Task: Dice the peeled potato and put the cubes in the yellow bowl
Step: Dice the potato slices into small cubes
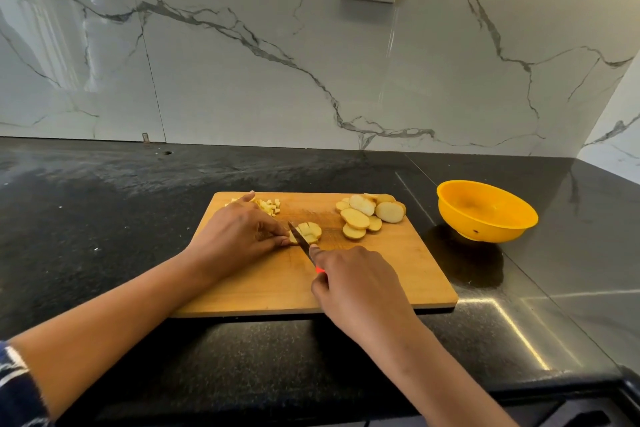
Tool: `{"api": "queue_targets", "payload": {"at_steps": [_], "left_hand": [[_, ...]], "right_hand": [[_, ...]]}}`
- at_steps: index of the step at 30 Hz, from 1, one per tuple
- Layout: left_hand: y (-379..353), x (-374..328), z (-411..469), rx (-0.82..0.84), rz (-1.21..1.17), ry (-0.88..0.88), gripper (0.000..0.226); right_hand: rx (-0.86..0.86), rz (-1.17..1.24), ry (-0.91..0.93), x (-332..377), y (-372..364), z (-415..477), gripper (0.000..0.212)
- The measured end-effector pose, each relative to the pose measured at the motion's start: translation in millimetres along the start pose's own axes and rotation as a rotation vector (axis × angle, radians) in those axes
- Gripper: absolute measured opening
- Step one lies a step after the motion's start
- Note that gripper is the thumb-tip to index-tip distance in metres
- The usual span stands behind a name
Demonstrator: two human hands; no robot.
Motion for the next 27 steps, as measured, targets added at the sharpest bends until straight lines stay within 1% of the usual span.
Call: {"api": "queue_targets", "payload": {"at_steps": [2, 5, 7, 9, 11, 14, 16, 20, 22, 24, 27], "left_hand": [[1, -3, 1, -0.017, 0.002, -0.022, 0.013], [2, -6, 2, -0.026, 0.020, -0.041, 0.010], [2, -4, 1, -0.026, 0.033, -0.030, 0.012], [1, -2, 1, -0.024, 0.052, -0.018, 0.015], [0, 0, 1, -0.014, 0.073, -0.012, 0.018], [-1, 0, 2, -0.008, 0.083, 0.000, 0.014], [0, 0, 2, -0.007, 0.095, 0.012, 0.017], [-1, -1, 4, 0.040, 0.098, 0.056, 0.039], [-5, -2, 6, 0.071, 0.116, 0.064, 0.045], [-8, -3, 10, 0.088, 0.121, 0.069, 0.039], [-13, -9, 14, 0.128, 0.124, 0.045, 0.029]], "right_hand": [[0.054, -0.059, 0.023, 6, -7, 5, 0.038], [0.122, -0.093, 0.067, 16, -16, 14, 0.027], [0.128, -0.089, 0.077, 16, -16, 13, 0.032], [0.104, -0.073, 0.072, 11, -11, 1, 0.046], [0.069, -0.027, 0.077, 7, -2, -14, 0.051], [0.022, 0.074, 0.044, -10, 19, -21, 0.049], [-0.028, 0.115, 0.009, -26, 30, -11, 0.046], [-0.208, 0.119, -0.134, -71, 35, 27, 0.043], [-0.254, 0.221, -0.215, -86, 26, 40, 0.044], [-0.275, 0.331, -0.254, -92, 17, 42, 0.044], [-0.235, 0.346, -0.220, -88, 9, 36, 0.044]]}}
Point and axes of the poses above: each hand's wrist, its own z-axis towards the middle knuckle, its own y-axis out of the back of the hand, x = y × z, the point moved 10 cm from there along z, towards the middle knuckle, and after that the axes turned 13 degrees about -x, right-handed, at the moved point
